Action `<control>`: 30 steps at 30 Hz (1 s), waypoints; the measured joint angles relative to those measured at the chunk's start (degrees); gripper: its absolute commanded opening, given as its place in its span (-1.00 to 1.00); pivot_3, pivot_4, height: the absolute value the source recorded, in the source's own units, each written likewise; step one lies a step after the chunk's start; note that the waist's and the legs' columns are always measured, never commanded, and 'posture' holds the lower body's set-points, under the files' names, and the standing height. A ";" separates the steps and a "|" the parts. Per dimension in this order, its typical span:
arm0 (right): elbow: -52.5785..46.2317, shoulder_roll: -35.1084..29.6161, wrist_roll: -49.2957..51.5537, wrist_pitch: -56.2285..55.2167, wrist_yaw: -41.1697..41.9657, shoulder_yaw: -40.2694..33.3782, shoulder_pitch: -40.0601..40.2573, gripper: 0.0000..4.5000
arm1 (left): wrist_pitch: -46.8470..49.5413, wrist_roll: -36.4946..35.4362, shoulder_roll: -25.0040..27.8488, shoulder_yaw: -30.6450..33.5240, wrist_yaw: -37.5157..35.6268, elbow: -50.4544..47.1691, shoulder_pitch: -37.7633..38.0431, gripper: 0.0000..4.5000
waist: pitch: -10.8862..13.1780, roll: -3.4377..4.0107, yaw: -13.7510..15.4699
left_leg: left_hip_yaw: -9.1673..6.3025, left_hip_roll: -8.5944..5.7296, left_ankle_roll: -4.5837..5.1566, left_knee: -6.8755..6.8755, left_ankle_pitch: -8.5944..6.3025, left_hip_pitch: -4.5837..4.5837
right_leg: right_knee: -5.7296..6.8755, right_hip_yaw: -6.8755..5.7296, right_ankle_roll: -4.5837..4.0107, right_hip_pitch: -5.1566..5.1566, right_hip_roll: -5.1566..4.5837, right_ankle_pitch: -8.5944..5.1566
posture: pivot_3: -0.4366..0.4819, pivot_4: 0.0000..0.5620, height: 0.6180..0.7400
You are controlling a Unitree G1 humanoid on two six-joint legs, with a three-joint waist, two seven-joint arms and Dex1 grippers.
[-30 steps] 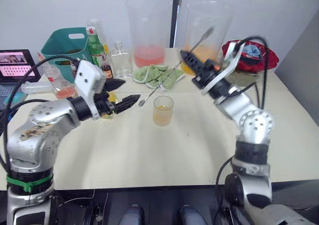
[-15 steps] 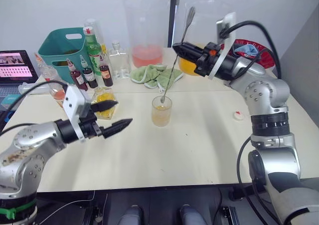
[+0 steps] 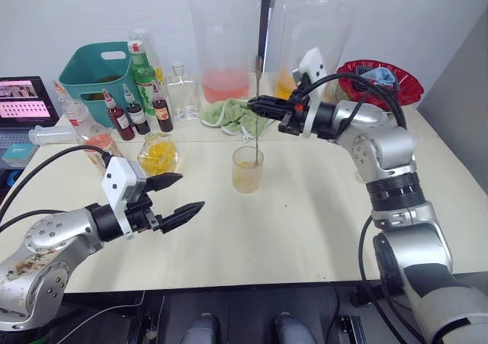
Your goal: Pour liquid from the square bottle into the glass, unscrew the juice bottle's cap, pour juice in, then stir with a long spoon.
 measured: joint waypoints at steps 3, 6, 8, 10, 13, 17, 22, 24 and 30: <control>2.21 1.19 -1.64 -2.54 0.95 0.13 -0.06 -1.00 | -0.34 0.33 0.00 0.55 0.50 -0.31 2.04 0.97 | 0.00 0.00 0.09 | 0.00 0.00 0.00 0.00 0.00 -0.01 | 0.00 0.00 0.00 -0.01 -0.01 0.00 | -0.05 -0.47 1.00; 3.71 2.77 -2.50 -4.98 1.60 0.06 -0.08 -1.00 | -0.36 0.29 0.01 1.48 1.18 -1.64 3.57 0.97 | 0.00 0.00 0.03 | -0.01 0.00 0.00 0.00 0.00 0.00 | 0.00 0.00 0.00 0.00 -0.01 0.00 | -0.05 -0.47 1.00; 4.42 4.23 -2.92 -5.93 1.81 0.06 -0.07 -1.00 | -0.36 0.27 0.01 1.73 1.40 -2.59 4.23 0.97 | 0.00 0.00 -0.01 | -0.02 0.01 0.00 -0.01 0.00 -0.01 | 0.02 0.00 -0.01 -0.03 0.01 0.01 | -0.05 -0.47 1.00; 4.46 4.98 -3.04 -6.31 2.20 0.05 -0.07 -1.00 | -0.36 0.26 0.01 2.10 1.59 -3.02 4.42 0.97 | 0.00 0.00 0.05 | -0.02 0.01 0.00 -0.01 0.00 -0.01 | 0.02 0.00 -0.01 -0.03 0.00 0.01 | -0.05 -0.47 1.00; 4.43 5.97 -3.02 -6.27 2.67 0.00 -0.07 -1.00 | -0.36 0.22 0.03 2.25 1.85 -3.17 4.59 0.97 | 0.00 0.00 0.04 | -0.02 0.00 -0.01 -0.01 0.00 0.00 | 0.02 0.00 -0.01 -0.03 0.00 0.01 | -0.05 -0.47 1.00; 3.88 6.12 -2.95 -5.30 3.37 -0.18 -0.06 -1.00 | -0.36 0.12 0.03 2.36 2.28 -3.22 4.59 0.97 | 0.00 0.00 0.05 | -0.02 0.00 -0.01 -0.01 0.00 0.00 | 0.02 -0.01 -0.02 -0.03 0.00 0.01 | -0.05 -0.47 1.00; 2.24 5.34 -2.94 -2.61 4.89 -0.16 0.00 -1.00 | -0.36 0.01 0.03 2.37 2.57 -3.21 3.89 0.97 | 0.00 0.00 0.04 | -0.02 0.00 -0.01 -0.01 0.00 0.00 | 0.02 -0.01 -0.02 -0.03 0.00 0.01 | -0.05 -0.47 1.00; 0.54 4.53 -2.92 -0.68 5.88 0.11 0.11 -1.00 | -0.31 -0.49 0.26 2.42 2.54 -3.14 3.59 0.97 | 0.00 0.00 0.06 | -0.03 0.00 -0.01 -0.01 0.00 0.00 | 0.02 -0.01 -0.02 -0.03 0.00 0.01 | -0.05 -0.47 1.00; -2.74 2.25 -2.82 2.45 8.29 0.33 1.82 -1.00 | 0.03 -1.76 2.94 4.73 2.24 -3.07 3.26 0.97 | 0.00 0.00 0.11 | -0.02 -0.01 -0.01 -0.01 0.00 0.00 | 0.01 -0.01 -0.02 -0.03 0.00 0.01 | -0.05 -0.47 1.00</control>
